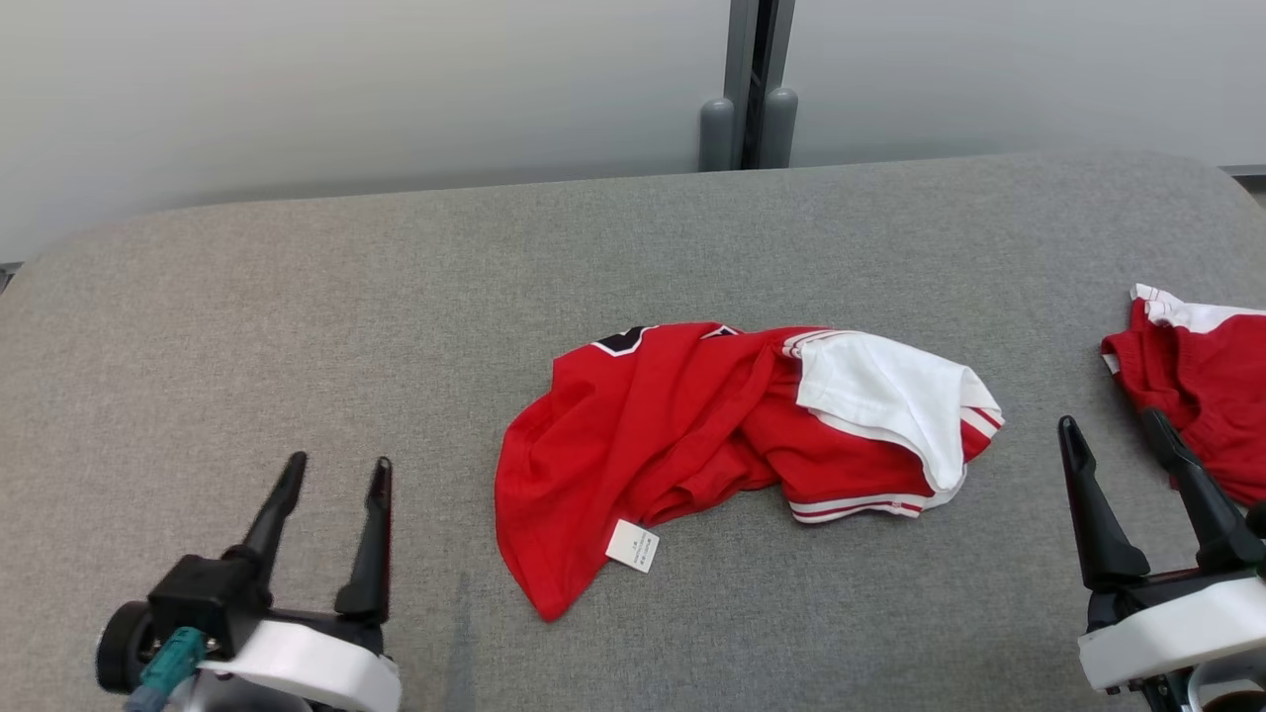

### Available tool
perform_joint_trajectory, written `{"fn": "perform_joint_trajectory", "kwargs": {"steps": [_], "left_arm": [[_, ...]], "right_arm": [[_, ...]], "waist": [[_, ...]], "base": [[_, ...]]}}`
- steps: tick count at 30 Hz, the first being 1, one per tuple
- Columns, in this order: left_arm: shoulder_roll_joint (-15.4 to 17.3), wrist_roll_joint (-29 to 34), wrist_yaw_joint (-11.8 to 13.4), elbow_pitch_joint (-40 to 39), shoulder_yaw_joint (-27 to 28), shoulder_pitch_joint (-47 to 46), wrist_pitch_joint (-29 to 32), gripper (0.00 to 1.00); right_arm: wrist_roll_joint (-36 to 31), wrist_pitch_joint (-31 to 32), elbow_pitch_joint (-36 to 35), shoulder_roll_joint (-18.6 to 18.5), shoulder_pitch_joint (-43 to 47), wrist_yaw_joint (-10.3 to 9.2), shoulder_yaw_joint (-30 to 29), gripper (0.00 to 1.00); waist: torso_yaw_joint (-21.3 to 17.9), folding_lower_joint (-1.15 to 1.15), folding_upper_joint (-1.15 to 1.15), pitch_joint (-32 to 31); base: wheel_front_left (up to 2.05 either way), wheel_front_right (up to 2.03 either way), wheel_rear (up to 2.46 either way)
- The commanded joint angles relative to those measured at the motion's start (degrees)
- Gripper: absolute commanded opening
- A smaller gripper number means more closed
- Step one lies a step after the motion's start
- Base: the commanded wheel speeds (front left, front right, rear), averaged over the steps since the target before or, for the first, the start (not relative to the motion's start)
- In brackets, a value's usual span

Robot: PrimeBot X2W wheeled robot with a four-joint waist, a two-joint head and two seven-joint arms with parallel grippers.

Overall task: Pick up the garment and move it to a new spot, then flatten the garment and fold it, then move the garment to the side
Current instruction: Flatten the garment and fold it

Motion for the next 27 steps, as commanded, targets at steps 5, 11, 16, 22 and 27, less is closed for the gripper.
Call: {"fn": "perform_joint_trajectory", "kwargs": {"steps": [5, 11, 16, 22, 27], "left_arm": [[-0.76, 0.25, -3.28, 0.53, -5.42, -1.13, 4.02, 1.0], [-3.51, -1.59, -7.21, 5.63, -11.34, -0.62, 8.01, 1.0], [-4.94, -3.03, -8.79, 9.97, -13.47, -1.8, 10.65, 1.0], [-5.38, -4.25, -9.55, 13.46, -12.54, -3.97, 10.16, 1.0], [-4.69, -4.99, -10.64, 14.93, -12.2, -5.02, 10.0, 0.0]], "right_arm": [[0.78, 0.41, 0.38, -0.1, -1.01, -0.02, 0.41, 1.0], [1.23, -0.19, 1.87, 0.38, -1.73, -0.02, 1.3, 1.0], [1.67, -0.86, 3.13, 0.78, -2.18, -0.02, 1.76, 1.0], [2.21, -0.85, 4.48, 0.83, -2.39, -0.02, 1.52, 1.0], [3.44, 0.46, 5.71, 0.35, -2.4, -0.02, 2.9, 1.0]], "waist": [[-0.11, 0.0, 0.0, 2.13], [-1.17, 0.0, 0.0, 4.65], [-2.13, 0.0, 0.0, 6.74], [-2.99, 0.0, 0.0, 8.42], [-3.37, 0.0, 0.0, 9.27]], "base": [[0.0, 0.0, 0.0], [0.0, 0.0, 0.0], [0.0, 0.0, 0.0], [0.0, 0.0, 0.0], [0.0, 0.0, 0.0]]}}
